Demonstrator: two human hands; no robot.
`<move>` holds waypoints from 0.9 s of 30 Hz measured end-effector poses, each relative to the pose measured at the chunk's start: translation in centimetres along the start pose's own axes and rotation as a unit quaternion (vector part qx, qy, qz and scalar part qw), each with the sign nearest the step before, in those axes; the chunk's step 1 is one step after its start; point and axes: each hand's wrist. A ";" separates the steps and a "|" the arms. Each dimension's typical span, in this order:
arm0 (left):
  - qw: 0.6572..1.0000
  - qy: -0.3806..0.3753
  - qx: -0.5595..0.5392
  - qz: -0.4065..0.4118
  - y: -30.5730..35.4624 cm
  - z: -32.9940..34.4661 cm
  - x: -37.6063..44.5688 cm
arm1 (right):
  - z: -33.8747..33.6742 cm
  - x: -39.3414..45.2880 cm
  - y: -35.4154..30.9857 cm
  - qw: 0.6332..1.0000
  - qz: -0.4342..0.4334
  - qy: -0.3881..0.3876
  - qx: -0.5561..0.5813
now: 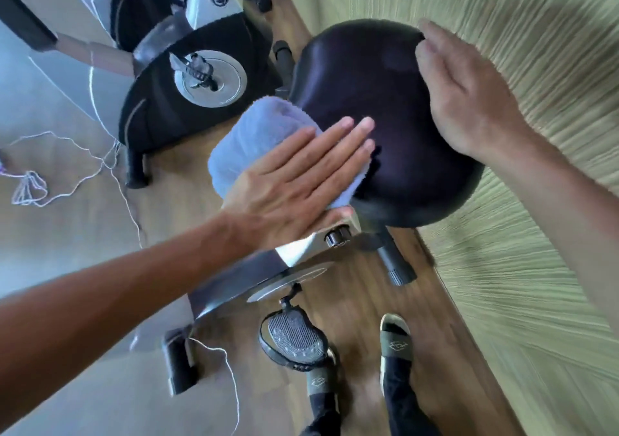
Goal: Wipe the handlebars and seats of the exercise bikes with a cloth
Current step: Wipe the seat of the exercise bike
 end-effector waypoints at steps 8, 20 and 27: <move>0.992 0.034 -0.004 0.118 -0.3 0.6 0.8 | -0.3 -1.1 -0.4 0.996 0.032 0.029 0.073; 0.978 0.043 0.036 0.201 -0.3 1.4 -1.7 | 0.8 -0.6 0.7 0.994 0.005 0.050 0.102; 0.954 0.124 0.112 0.249 -0.8 1.3 0.7 | 0.3 -0.5 1.1 0.981 0.028 0.102 0.164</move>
Point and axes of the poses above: each hand's wrist, its own x-axis towards the middle knuckle, its own z-axis out of the palm, y = z × x, and after that the axes turned 10 degrees about -z, right-handed
